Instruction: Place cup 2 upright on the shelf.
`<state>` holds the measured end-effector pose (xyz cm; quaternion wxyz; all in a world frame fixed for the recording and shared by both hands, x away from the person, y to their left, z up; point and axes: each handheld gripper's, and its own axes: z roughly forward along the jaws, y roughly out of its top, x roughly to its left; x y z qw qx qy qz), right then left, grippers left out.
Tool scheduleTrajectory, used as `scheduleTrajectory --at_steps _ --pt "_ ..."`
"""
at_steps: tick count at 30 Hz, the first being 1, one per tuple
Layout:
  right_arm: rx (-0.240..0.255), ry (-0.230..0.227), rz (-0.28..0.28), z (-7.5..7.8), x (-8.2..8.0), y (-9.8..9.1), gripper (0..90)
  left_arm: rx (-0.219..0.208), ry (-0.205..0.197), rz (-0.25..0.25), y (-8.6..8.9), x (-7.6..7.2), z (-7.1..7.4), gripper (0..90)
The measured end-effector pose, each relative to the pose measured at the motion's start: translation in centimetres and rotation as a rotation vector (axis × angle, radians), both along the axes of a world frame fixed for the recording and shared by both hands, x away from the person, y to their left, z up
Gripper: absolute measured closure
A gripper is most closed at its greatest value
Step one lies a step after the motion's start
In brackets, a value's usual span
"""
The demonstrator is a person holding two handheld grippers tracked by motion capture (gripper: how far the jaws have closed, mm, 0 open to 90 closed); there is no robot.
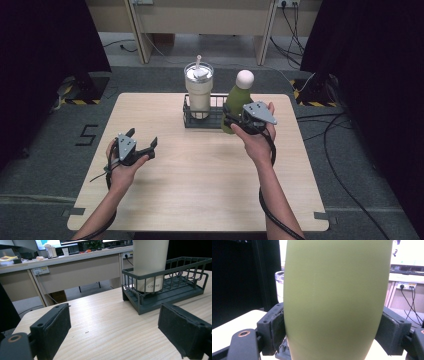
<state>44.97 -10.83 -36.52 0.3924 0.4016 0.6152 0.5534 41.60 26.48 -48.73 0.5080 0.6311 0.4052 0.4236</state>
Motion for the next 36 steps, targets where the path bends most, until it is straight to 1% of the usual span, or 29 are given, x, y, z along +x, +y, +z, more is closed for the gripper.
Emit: scheduleTrajectory --at_steps 8,22,36 --pt "-0.003 0.002 -0.022 0.3 0.9 -0.2 21.1 0.000 0.002 -0.001 0.0 0.0 0.0 10.3" --pt "0.010 0.003 -0.061 0.9 2.6 -0.6 21.1 0.000 0.001 -0.001 0.0 0.0 -0.1 10.4" --pt "0.009 0.005 -0.082 1.5 4.2 -0.7 21.1 -0.003 0.002 0.004 0.1 0.1 -0.1 10.5"
